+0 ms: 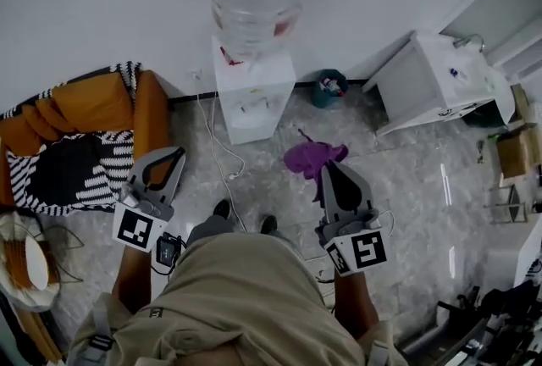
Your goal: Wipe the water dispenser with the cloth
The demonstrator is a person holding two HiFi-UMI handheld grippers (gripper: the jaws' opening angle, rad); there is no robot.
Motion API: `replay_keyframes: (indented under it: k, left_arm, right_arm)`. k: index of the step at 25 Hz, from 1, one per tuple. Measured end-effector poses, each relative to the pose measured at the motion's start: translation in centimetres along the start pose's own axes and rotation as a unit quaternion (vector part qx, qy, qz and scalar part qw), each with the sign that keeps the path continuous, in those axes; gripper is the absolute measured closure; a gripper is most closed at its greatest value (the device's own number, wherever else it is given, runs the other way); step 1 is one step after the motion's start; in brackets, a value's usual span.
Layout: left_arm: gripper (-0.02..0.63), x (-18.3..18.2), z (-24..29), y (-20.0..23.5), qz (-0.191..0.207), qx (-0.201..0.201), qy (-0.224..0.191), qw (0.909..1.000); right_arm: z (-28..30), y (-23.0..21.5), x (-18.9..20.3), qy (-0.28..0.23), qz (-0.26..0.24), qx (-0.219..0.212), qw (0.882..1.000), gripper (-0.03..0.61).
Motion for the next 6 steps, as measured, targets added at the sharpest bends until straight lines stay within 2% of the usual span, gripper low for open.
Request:
replay_keyframes:
  k: [6]
  left_arm:
    - [0.598, 0.6, 2.1, 4.9, -0.014, 0.048, -0.019, 0.9986]
  right_arm:
    - [3.6, 3.4, -1.3, -0.003, 0.023, 0.026, 0.999, 0.551]
Point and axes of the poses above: the fingertips, and each gripper's own axes: z forward along the fingers, y to its left, x out of its underside, the point moved 10 cm from there along -z, backward along the fingers, and after that the axes turned 6 degrees about -x, right-handed, at the moved point
